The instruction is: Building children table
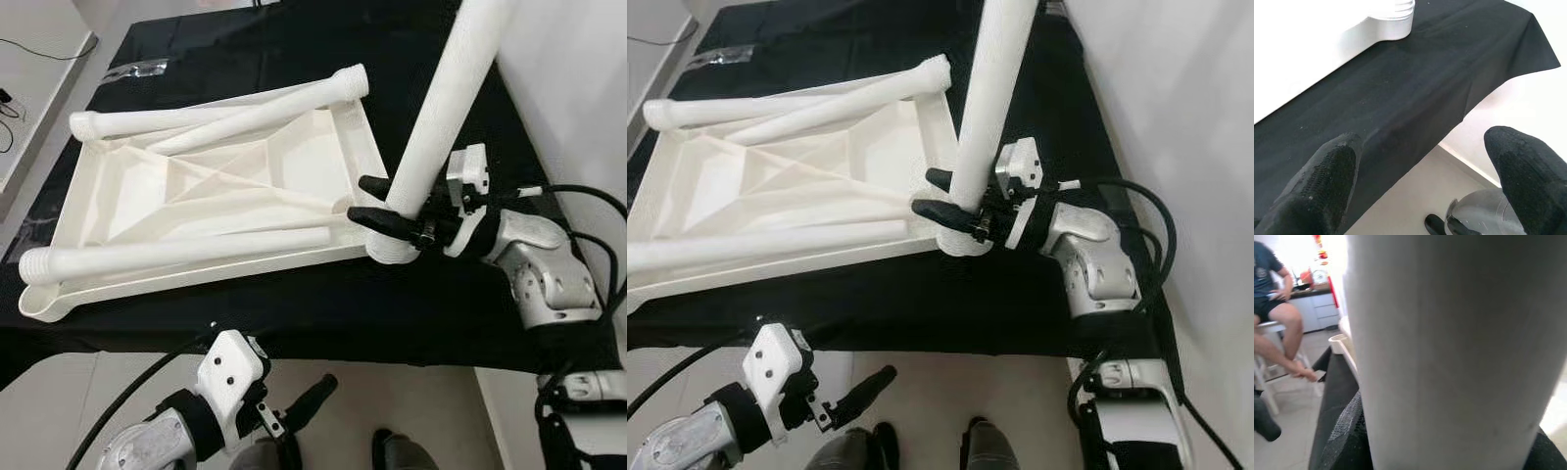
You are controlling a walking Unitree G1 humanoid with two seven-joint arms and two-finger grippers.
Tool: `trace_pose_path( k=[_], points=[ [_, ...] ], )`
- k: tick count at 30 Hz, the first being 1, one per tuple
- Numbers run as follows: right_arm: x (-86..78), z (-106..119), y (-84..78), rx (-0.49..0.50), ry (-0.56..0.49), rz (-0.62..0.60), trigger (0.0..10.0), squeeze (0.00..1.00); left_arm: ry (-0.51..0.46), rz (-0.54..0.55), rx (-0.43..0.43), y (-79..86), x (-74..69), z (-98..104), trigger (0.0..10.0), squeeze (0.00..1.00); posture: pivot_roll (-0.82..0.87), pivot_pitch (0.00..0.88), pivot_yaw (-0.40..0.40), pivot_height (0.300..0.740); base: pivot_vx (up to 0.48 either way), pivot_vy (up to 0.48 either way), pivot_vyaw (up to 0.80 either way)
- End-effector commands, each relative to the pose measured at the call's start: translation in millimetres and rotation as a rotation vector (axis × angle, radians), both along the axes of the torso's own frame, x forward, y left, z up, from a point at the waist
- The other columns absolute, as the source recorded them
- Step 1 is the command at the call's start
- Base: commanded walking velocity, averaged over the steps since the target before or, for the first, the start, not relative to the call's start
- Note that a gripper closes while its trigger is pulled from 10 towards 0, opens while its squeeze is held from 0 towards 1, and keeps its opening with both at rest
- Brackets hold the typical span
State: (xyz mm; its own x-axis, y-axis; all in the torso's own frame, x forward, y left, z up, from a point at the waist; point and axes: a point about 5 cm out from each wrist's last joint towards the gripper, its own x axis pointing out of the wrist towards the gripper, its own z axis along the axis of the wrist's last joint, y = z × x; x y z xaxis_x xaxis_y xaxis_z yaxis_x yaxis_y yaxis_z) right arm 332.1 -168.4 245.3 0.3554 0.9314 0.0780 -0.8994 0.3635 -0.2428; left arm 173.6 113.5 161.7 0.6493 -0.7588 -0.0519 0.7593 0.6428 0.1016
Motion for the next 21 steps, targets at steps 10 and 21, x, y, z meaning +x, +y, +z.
trace_pose_path(
  k=[10, 21],
  points=[
    [17.2, 12.5, -14.9, -0.058, -0.014, 0.033, 10.0, 0.0, 0.025, -0.006, 0.018, 1.1, -7.5, -1.0, 10.0, 0.0, 0.05, 0.291, 0.11, 0.74, 0.0, 0.0, 0.0],
    [13.8, 43.7, -42.6, -0.064, -0.036, 0.114, 10.0, 0.0, 0.073, -0.019, -0.004, 2.0, -28.0, 4.4, 10.0, 0.0, 0.08, 0.342, 0.12, 0.74, 0.0, 0.0, 0.0]
  ],
)
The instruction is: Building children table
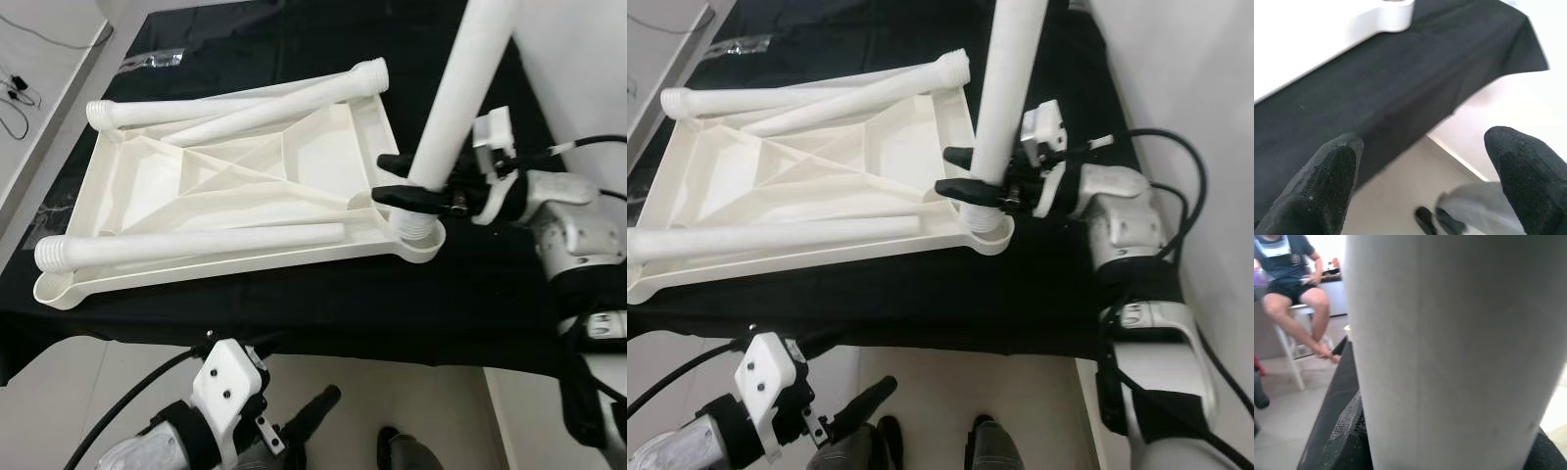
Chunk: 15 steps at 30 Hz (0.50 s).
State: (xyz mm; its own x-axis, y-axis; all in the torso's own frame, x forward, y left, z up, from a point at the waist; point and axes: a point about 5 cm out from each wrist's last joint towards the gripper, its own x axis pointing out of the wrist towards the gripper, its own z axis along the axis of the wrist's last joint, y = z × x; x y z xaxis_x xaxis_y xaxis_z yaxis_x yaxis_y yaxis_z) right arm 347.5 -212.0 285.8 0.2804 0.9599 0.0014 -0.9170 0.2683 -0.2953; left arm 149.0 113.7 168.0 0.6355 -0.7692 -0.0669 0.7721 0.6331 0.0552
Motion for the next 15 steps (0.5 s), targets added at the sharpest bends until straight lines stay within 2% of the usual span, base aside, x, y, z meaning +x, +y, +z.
trace_pose_path(
  k=[1, 6, 8, 15],
  points=[
    [-3.4, 4.8, -2.0, 0.024, -0.005, 0.052, 10.0, 0.0, 0.033, -0.009, 0.014, 1.9, -5.9, -1.1, 10.0, 0.0, 0.08, 0.346, 0.122, 0.74, 0.0, 0.0, 0.0],
    [-7.8, 4.7, -6.8, 0.023, 0.013, 0.102, 10.0, 0.0, 0.047, -0.016, 0.013, 2.1, -9.9, 0.3, 10.0, 0.0, 0.09, 0.367, 0.135, 0.74, 0.0, 0.0, 0.0],
    [-12.8, -1.3, -1.5, 0.006, 0.03, 0.163, 10.0, 0.0, 0.06, -0.023, 0.011, 2.9, -14.7, 2.2, 10.0, 0.0, 0.1, 0.385, 0.145, 0.74, 0.0, 0.0, 0.0],
    [-9.7, -10.6, 5.0, -0.025, 0.03, 0.173, 10.0, 0.0, 0.069, -0.023, 0.012, 3.4, -18.7, 4.6, 10.0, 0.0, 0.1, 0.394, 0.147, 0.74, 0.0, 0.0, 0.0]
  ],
)
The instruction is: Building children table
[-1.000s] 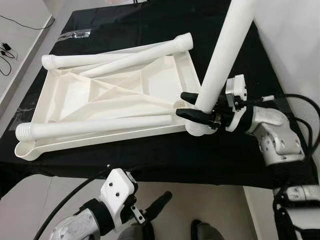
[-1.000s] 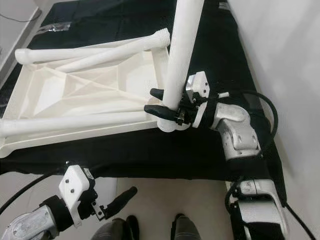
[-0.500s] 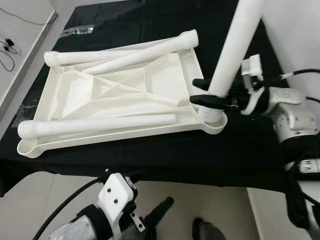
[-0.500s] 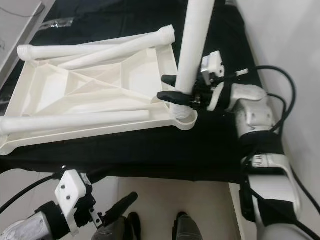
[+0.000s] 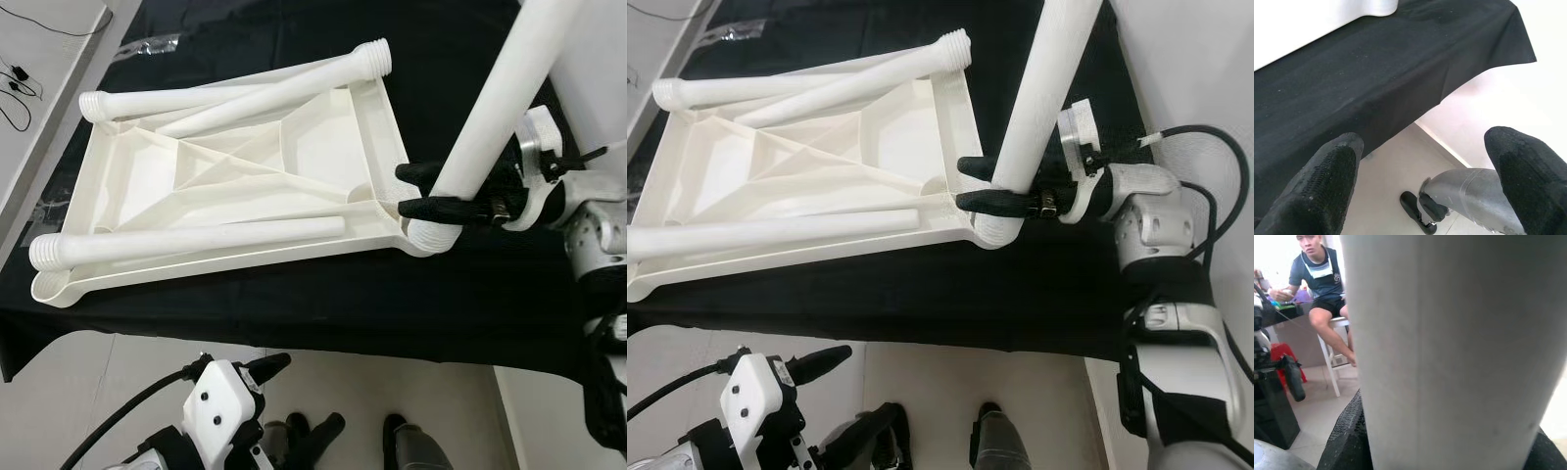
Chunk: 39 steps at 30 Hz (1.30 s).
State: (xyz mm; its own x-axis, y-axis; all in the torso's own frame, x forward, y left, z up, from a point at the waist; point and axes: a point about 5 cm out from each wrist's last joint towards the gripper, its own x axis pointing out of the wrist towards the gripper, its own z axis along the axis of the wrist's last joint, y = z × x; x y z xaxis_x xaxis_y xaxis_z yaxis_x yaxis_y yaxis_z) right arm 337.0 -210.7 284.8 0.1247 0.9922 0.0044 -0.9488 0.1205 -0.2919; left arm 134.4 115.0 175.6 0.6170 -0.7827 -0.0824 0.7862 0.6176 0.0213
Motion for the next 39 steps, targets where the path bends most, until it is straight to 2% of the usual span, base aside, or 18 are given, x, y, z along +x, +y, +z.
trace_pose_path(
  k=[1, 8, 19, 20, 22, 23, 25, 34, 39],
  points=[
    [2.7, -12.4, 4.4, -0.046, 0.021, 0.006, 10.0, 0.0, 0.035, -0.003, 0.022, 2.2, -4.9, -2.6, 10.0, 0.0, 0.1, 0.394, 0.147, 0.74, 0.0, 0.0, 0.0],
    [10.0, -10.7, -3.1, -0.048, 0.003, -0.064, 10.0, 0.0, 0.045, -0.001, 0.022, 2.5, -9.7, 0.2, 10.0, 0.0, 0.11, 0.404, 0.147, 0.74, 0.0, 0.0, 0.0],
    [6.6, -8.3, -5.7, -0.104, -0.005, -0.044, 10.0, 0.0, 0.054, -0.003, 0.017, 2.1, -11.4, 1.6, 10.0, 0.0, 0.11, 0.407, 0.145, 0.74, 0.0, 0.0, 0.0],
    [3.8, -11.5, -3.6, -0.154, -0.004, -0.025, 10.0, 0.0, 0.055, -0.004, 0.016, 2.0, -11.4, 1.6, 10.0, 0.0, 0.1, 0.407, 0.145, 0.74, 0.0, 0.0, 0.0],
    [3.8, -11.5, -3.6, -0.154, -0.004, -0.025, 10.0, 0.0, 0.055, -0.004, 0.016, 2.0, -11.4, 1.6, 10.0, 0.0, 0.1, 0.407, 0.145, 0.74, 0.0, 0.0, 0.0],
    [-0.8, -21.1, 4.1, -0.271, -0.023, 0.018, 10.0, 0.0, 0.058, -0.006, 0.014, 1.5, -11.4, 1.3, 10.0, 0.0, 0.1, 0.398, 0.143, 0.74, 0.0, 0.0, 0.0],
    [-2.1, -25.0, 8.1, -0.309, -0.037, 0.038, 10.0, 0.0, 0.06, -0.007, 0.014, 1.1, -11.5, 1.1, 10.0, 0.0, 0.1, 0.395, 0.143, 0.74, 0.0, 0.0, 0.0],
    [-5.4, -31.4, 23.2, -0.377, -0.057, 0.11, 10.0, 0.0, 0.061, -0.007, 0.012, 0.2, -9.8, 0.9, 10.0, 0.0, 0.09, 0.389, 0.139, 0.74, 0.0, 0.0, 0.0],
    [-3.8, -27.3, 24.0, -0.339, -0.045, 0.108, 10.0, 0.0, 0.06, -0.005, 0.009, 0.0, -8.7, 1.2, 10.0, 0.0, 0.09, 0.391, 0.135, 0.74, 0.0, 0.0, 0.0]
  ],
)
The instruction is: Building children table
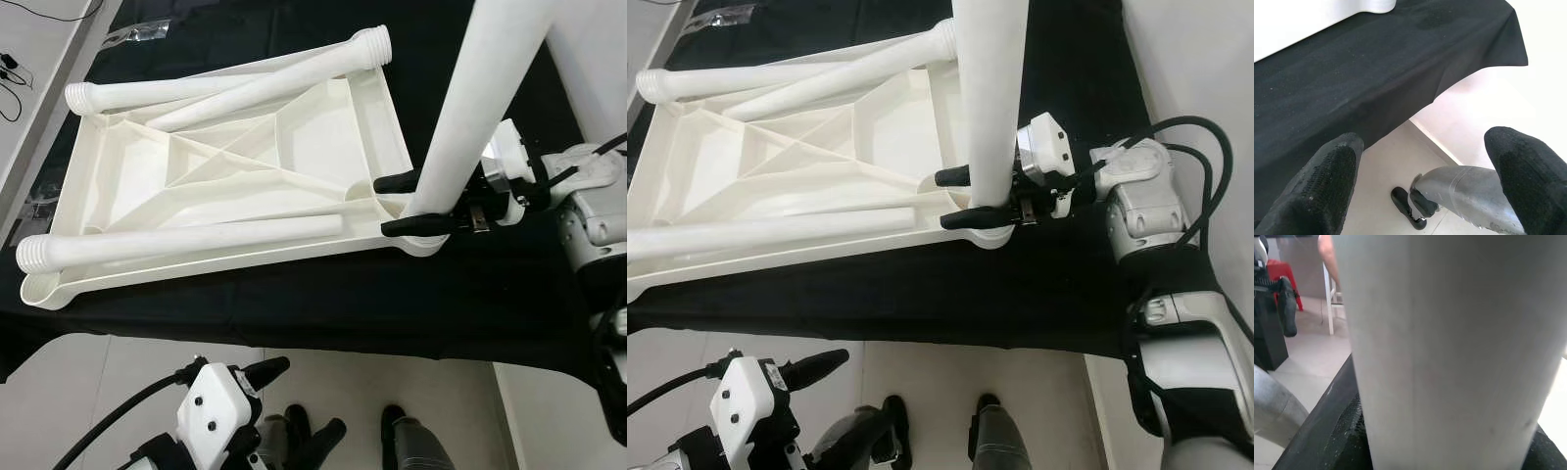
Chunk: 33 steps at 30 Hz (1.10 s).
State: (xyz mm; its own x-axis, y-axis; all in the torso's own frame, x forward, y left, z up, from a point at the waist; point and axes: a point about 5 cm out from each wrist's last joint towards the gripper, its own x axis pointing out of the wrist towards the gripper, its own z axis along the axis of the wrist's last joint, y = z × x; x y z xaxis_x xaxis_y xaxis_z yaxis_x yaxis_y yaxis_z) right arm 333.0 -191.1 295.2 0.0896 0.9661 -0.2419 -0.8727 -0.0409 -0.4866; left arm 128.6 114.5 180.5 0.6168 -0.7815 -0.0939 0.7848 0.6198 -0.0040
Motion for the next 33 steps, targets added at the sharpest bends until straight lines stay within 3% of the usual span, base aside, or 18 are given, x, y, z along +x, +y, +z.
trace_pose_path(
  k=[1, 4, 6, 15, 17, 21, 23, 24, 26, 27, 28, 30, 31, 32, 33],
  points=[
    [2.4, -33.5, 4.8, -0.033, 0.175, 0.015, 10.0, 0.0, 0.032, -0.008, 0.015, 0.3, -2.5, -3.7, 10.0, 0.0, 0.08, 0.392, 0.133, 0.74, 0.0, 0.0, 0.0],
    [10.8, -22.0, 4.0, 0.097, 0.209, -0.012, 10.0, 0.0, 0.031, -0.006, 0.011, -0.4, -1.5, -3.9, 10.0, 0.0, 0.08, 0.392, 0.128, 0.74, 0.0, 0.0, 0.0],
    [12.3, -20.2, 3.9, 0.122, 0.21, -0.019, 10.0, 0.0, 0.031, -0.005, 0.01, -0.5, -1.4, -4.0, 10.0, 0.0, 0.08, 0.392, 0.128, 0.74, 0.0, 0.0, 0.0],
    [15.6, -23.6, 6.5, 0.176, 0.216, -0.076, 10.0, 0.0, 0.031, -0.002, 0.009, -0.7, -0.4, -3.8, 10.0, 0.0, 0.08, 0.394, 0.127, 0.74, 0.0, 0.0, 0.0],
    [19.4, -33.7, 8.2, 0.184, 0.212, -0.164, 10.0, 0.0, 0.03, -0.002, 0.009, -0.7, -0.2, -3.7, 10.0, 0.0, 0.08, 0.393, 0.125, 0.74, 0.0, 0.0, 0.0],
    [22.2, -38.6, 8.6, 0.193, 0.207, -0.224, 10.0, 0.0, 0.03, -0.001, 0.009, -0.8, 0.4, -4.1, 10.0, 0.0, 0.07, 0.392, 0.123, 0.74, 0.0, 0.0, 0.0],
    [26.2, -45.1, 7.3, 0.185, 0.195, -0.352, 10.0, 0.0, 0.031, 0.0, 0.008, -1.8, 1.2, -5.7, 10.0, 0.0, 0.06, 0.383, 0.104, 0.74, 0.0, 0.0, 0.0],
    [26.2, -45.1, 7.3, 0.185, 0.195, -0.352, 10.0, 0.0, 0.031, 0.0, 0.008, -1.8, 1.2, -5.7, 10.0, 0.0, 0.06, 0.383, 0.104, 0.74, 0.0, 0.0, 0.0],
    [28.1, -55.1, 4.6, 0.233, 0.207, -0.609, 10.0, 0.0, 0.03, 0.002, 0.007, -3.6, 1.9, -7.8, 10.0, 0.0, 0.05, 0.367, 0.074, 0.74, 0.0, 0.0, 0.0],
    [28.1, -55.1, 4.6, 0.233, 0.207, -0.609, 10.0, 0.0, 0.03, 0.002, 0.007, -3.6, 1.9, -7.8, 10.0, 0.0, 0.05, 0.367, 0.074, 0.74, 0.0, 0.0, 0.0],
    [26.6, -59.2, 2.6, 0.255, 0.214, -0.715, 10.0, 0.0, 0.028, 0.003, 0.007, -4.3, 2.1, -8.4, 10.0, 0.0, 0.05, 0.367, 0.074, 0.74, 0.0, 0.0, 0.0],
    [26.6, -59.2, 2.6, 0.255, 0.214, -0.715, 10.0, 0.0, 0.028, 0.003, 0.007, -4.3, 2.1, -8.4, 10.0, 0.0, 0.05, 0.367, 0.074, 0.74, 0.0, 0.0, 0.0],
    [20.5, -67.6, 1.4, 0.307, 0.208, -0.896, 10.0, 0.0, 0.028, 0.006, 0.007, -5.1, 2.4, -9.8, 10.0, 0.0, 0.05, 0.348, 0.052, 0.74, 0.0, 0.0, 0.0],
    [-6.7, -95.7, 19.8, 0.374, 0.221, -1.104, 10.0, 0.0, 0.027, 0.015, 0.005, -5.5, 5.5, -12.9, 10.0, 0.0, 0.02, 0.302, 0.06, 0.74, 0.0, 0.0, 0.0],
    [-6.7, -95.7, 19.8, 0.374, 0.221, -1.104, 10.0, 0.0, 0.027, 0.015, 0.005, -5.5, 5.5, -12.9, 10.0, 0.0, 0.02, 0.302, 0.06, 0.74, 0.0, 0.0, 0.0]
  ],
)
